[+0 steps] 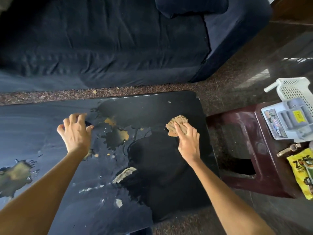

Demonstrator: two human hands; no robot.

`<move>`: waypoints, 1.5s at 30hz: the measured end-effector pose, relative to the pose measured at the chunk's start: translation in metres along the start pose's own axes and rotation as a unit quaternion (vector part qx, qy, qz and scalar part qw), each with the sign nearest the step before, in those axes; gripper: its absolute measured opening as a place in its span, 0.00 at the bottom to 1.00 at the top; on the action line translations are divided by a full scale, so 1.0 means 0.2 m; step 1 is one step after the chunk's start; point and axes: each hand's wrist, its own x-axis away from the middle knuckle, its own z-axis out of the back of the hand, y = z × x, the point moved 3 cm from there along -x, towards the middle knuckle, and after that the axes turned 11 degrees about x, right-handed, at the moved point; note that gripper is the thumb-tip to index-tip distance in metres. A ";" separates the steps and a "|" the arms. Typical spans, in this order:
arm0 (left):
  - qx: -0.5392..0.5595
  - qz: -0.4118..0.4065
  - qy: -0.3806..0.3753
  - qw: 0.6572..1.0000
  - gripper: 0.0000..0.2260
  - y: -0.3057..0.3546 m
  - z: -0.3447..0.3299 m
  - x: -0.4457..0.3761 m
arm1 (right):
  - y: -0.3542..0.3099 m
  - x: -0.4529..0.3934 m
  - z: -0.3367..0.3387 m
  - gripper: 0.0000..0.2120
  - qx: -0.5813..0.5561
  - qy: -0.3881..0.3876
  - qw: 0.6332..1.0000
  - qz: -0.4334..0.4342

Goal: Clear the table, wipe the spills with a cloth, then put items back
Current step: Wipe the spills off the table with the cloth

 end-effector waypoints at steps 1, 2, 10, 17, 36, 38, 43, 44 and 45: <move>0.001 -0.012 -0.003 1.000 0.17 0.00 -0.01 0.03 | 0.08 0.03 -0.01 0.32 -0.005 -0.016 0.999 -0.030; 0.001 -0.018 -0.008 1.000 0.16 -0.01 -0.02 0.05 | 0.14 0.06 -0.01 0.31 -0.011 -0.028 0.995 -0.100; -0.015 -0.065 -0.058 0.996 0.19 -0.05 -0.09 0.22 | -0.19 0.21 0.05 0.29 -0.108 0.001 0.860 -0.499; -0.039 -0.138 -0.062 0.988 0.20 -0.13 -0.05 0.28 | -0.08 0.44 0.08 0.32 0.009 -0.029 0.997 -0.071; -0.048 -0.316 -0.059 0.946 0.21 0.05 -0.18 0.65 | 0.01 0.96 0.14 0.29 -0.003 -0.026 0.990 -0.140; -0.047 -0.289 -0.058 0.954 0.21 0.05 -0.18 0.67 | 0.17 0.99 0.15 0.23 -0.069 0.003 0.918 -0.391; -0.031 -0.236 -0.059 0.969 0.20 -0.04 -0.15 0.79 | 0.14 0.96 0.11 0.28 -0.107 -0.073 0.778 -0.615; -0.032 -0.236 -0.064 0.969 0.20 -0.05 -0.15 0.81 | 0.05 0.91 0.11 0.30 -0.092 -0.060 0.824 -0.556; -0.037 -0.238 -0.070 0.968 0.21 -0.07 -0.16 0.83 | -0.09 0.92 0.10 0.32 -0.074 -0.040 0.872 -0.483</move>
